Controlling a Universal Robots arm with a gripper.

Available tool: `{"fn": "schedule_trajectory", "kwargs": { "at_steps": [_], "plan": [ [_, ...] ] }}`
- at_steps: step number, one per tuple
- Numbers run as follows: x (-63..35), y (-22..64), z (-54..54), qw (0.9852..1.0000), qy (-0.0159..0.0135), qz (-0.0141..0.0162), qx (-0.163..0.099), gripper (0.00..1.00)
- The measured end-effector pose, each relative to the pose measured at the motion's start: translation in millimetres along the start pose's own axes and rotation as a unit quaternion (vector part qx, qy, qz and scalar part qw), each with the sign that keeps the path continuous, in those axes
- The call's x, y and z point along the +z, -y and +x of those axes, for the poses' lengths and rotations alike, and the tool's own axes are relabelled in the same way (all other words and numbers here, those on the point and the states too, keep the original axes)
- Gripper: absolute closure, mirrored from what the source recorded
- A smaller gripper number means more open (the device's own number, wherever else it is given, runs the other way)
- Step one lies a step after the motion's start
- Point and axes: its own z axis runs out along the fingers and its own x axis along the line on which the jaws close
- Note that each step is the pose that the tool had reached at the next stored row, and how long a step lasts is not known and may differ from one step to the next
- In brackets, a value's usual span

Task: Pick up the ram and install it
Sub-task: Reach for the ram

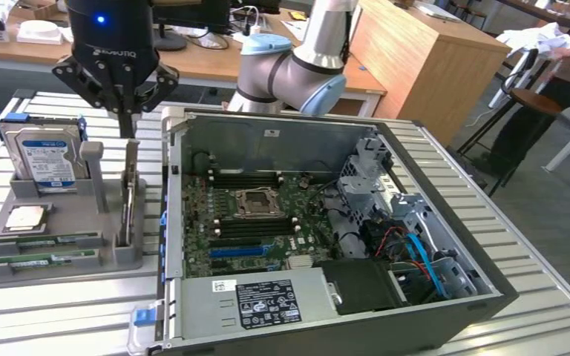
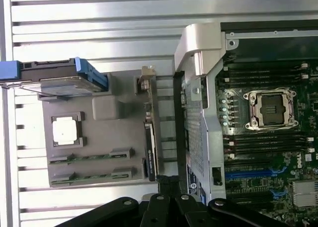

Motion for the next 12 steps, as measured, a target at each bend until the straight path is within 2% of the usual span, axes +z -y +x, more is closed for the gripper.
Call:
{"fn": "schedule_trajectory", "kwargs": {
  "at_steps": [12],
  "plan": [
    [-0.4,1.9,25.9,1.0,0.0,0.0,0.0,0.9]
  ]
}}
